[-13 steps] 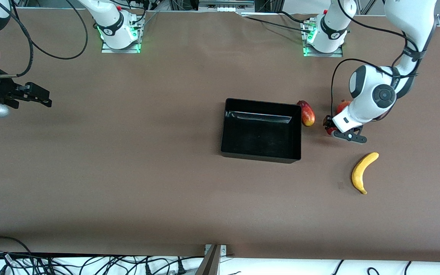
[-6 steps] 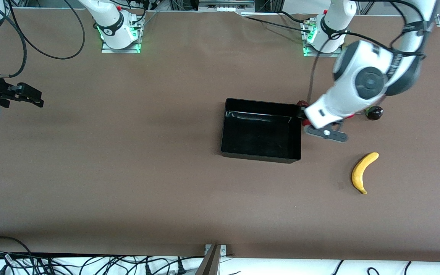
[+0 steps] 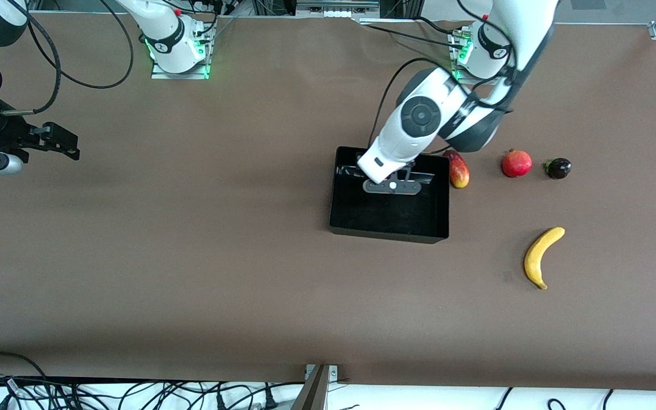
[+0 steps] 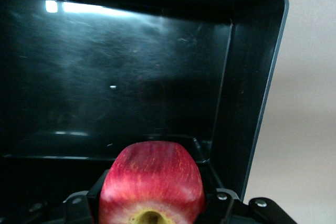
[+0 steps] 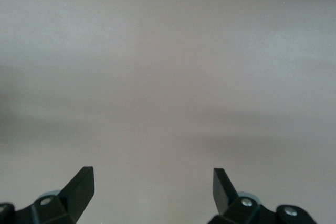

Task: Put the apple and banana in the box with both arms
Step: 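Lift the apple with the left gripper and carry it over the box, then lower the apple into the box and open the left gripper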

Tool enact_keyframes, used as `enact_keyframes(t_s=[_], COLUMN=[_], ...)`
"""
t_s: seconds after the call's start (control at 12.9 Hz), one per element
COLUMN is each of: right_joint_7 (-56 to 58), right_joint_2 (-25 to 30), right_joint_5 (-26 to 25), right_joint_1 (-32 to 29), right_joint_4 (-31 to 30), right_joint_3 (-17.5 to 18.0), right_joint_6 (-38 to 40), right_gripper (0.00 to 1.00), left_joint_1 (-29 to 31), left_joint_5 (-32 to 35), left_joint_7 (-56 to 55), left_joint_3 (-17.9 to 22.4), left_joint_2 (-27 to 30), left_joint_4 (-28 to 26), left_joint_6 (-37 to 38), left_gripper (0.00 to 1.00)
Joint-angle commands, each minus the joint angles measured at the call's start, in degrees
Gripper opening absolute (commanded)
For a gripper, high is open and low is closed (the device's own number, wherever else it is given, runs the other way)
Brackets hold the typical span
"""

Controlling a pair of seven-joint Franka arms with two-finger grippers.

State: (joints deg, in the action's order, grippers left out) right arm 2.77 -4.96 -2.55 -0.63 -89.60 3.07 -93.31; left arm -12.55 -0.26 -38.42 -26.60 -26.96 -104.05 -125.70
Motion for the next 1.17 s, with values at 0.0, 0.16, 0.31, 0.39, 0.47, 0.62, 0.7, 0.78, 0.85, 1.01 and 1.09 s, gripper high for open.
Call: enact_keyframes(t_s=[0.0,0.16,0.31,0.39,0.47,0.62,0.7,0.78,0.85,1.01,1.09], right_joint_7=[0.3,0.3,0.3,0.3,0.3,0.48,0.48,0.57,0.57,0.65,0.57], right_joint_2=[-0.22,-0.22,-0.13,-0.05,-0.05,0.04,0.13,0.04,0.04,0.13,0.22], right_joint_5=[-0.35,-0.35,-0.35,-0.35,-0.26,-0.26,-0.26,-0.26,-0.35,-0.26,-0.26], right_joint_1=[0.54,0.46,0.54,0.54,0.54,0.54,0.54,0.54,0.54,0.54,0.54], right_joint_4=[0.65,0.65,0.74,0.74,0.74,0.74,0.83,0.91,0.91,0.91,0.91], right_joint_3=[-0.08,-0.08,-0.08,-0.08,-0.08,-0.08,-0.08,-0.08,-0.08,-0.08,-0.08], right_joint_6=[-1.0,-1.0,-1.0,-0.91,-0.74,-1.0,-1.09,-1.18,-1.44,-2.23,-2.15], right_gripper=[1.0,1.0,1.0,1.0,1.0,1.0,1.0,1.0,1.0,1.0,1.0], left_joint_1=[-2.46,-4.32,-4.41,-4.41,-4.5,-4.5,-4.15,-3.63,-3.1,0.22,2.59], left_joint_5=[0.35,2.35,5.96,5.97,5.97,5.97,6.06,6.06,6.06,5.97,6.06], left_joint_7=[-2.09,-3.59,-4.03,-4.12,-4.47,-4.56,-4.56,-4.47,-4.47,-4.03,-3.86], left_joint_3=[0.49,1.28,1.37,1.37,1.37,1.29,1.2,1.11,1.2,1.2,1.2], left_joint_2=[-6.42,-8.72,-8.99,-9.51,-9.86,-10.48,-10.05,-9.26,-8.12,-3.91,-2.06], left_joint_4=[2.18,2.09,0.95,0.95,0.95,1.21,1.39,1.39,1.74,3.84,5.85], left_joint_6=[-6.81,-9.3,-9.3,-9.3,-9.3,-9.21,-8.6,-8.07,-5.63,1.65,6.73], left_gripper=[0.26,0.27,0.27,0.37,0.86,1.0,1.0,1.0,1.0,1.0,1.0])
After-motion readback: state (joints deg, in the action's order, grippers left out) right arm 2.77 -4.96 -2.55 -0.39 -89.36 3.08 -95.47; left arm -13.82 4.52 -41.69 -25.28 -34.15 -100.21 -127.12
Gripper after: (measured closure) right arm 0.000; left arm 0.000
